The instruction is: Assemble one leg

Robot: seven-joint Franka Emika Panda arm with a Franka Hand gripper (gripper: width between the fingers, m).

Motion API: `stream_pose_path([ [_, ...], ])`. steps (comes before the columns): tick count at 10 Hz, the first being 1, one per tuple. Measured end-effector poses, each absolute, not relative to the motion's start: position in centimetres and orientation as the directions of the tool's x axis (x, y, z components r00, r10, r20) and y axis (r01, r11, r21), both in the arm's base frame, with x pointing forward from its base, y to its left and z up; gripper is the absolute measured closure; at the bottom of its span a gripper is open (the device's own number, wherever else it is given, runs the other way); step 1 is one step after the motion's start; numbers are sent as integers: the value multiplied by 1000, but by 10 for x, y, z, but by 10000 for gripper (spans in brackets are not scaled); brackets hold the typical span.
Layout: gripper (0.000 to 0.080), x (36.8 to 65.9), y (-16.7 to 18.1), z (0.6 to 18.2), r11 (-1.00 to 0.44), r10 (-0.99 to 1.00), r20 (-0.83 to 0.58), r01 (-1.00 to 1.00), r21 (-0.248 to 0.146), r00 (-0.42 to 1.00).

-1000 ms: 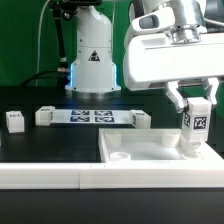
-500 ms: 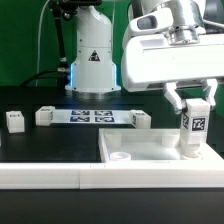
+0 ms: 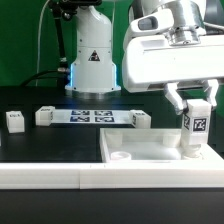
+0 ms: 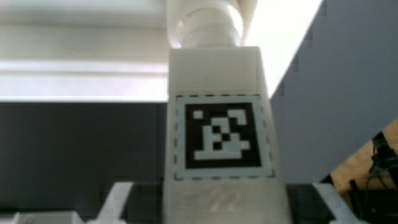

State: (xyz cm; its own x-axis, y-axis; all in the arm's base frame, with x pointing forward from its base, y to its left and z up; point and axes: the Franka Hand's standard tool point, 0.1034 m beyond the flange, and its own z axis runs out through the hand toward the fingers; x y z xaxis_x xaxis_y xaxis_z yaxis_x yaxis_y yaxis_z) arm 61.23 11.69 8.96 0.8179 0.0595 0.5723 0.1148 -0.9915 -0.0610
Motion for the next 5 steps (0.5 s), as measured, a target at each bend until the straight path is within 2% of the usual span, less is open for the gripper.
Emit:
stream_pose_path([
  [5, 506, 609, 117, 84, -993, 48, 570, 102, -64, 821],
])
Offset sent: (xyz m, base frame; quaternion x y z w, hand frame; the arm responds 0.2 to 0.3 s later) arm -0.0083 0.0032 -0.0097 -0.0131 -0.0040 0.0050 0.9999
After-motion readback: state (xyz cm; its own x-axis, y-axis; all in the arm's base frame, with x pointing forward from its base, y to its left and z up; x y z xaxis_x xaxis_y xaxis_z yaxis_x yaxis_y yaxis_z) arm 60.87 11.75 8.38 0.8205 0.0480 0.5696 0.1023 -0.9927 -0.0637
